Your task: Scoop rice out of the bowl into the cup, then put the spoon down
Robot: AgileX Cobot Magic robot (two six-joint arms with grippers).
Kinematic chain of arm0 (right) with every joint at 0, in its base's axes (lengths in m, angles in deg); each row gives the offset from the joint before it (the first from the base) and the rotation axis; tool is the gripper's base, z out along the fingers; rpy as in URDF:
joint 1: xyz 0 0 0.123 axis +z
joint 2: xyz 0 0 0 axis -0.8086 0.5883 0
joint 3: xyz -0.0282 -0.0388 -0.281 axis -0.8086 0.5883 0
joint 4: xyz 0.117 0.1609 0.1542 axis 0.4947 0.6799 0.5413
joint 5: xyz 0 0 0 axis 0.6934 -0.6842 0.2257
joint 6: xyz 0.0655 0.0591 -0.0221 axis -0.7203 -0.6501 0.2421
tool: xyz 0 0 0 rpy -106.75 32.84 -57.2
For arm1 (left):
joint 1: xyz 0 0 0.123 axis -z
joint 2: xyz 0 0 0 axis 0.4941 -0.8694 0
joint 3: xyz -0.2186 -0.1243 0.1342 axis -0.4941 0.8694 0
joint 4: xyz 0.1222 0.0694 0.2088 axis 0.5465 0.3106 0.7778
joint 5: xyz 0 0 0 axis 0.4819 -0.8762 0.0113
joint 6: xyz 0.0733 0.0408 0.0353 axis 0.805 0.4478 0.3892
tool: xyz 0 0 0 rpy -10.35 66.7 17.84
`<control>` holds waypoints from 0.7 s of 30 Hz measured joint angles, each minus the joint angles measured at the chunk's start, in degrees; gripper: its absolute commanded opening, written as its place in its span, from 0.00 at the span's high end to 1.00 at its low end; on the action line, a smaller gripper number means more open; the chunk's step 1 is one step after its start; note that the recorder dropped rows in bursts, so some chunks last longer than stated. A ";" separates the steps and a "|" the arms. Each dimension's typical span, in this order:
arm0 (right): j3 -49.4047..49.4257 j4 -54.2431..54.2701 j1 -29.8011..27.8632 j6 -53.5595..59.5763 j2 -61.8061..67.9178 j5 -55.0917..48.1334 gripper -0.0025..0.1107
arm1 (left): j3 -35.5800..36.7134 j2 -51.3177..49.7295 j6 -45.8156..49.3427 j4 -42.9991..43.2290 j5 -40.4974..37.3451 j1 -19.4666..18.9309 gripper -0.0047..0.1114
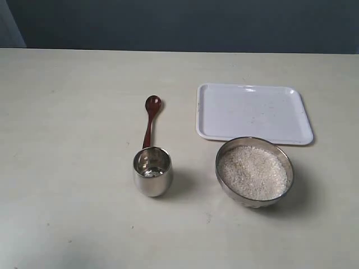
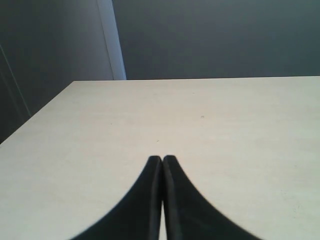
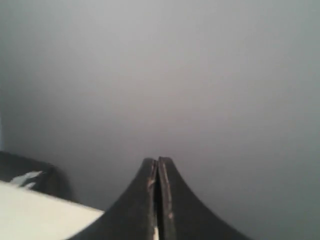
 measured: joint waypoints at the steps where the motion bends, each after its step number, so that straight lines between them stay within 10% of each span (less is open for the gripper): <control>1: 0.00 -0.14 1.71 1.93 -0.02 -5.96 0.99 | 0.00 0.00 0.00 0.00 0.00 0.00 0.96; 6: -1.12 3.62 7.73 21.85 -0.02 -38.73 0.99 | 0.00 0.00 0.00 0.00 0.00 0.00 0.96; 13: -10.24 60.48 7.97 72.68 2.32 -45.58 0.99 | 0.00 0.00 0.00 0.00 0.00 0.00 0.96; 21: -25.98 79.99 10.46 86.91 16.09 -57.82 0.99 | 0.00 0.00 0.00 0.00 0.00 0.00 0.96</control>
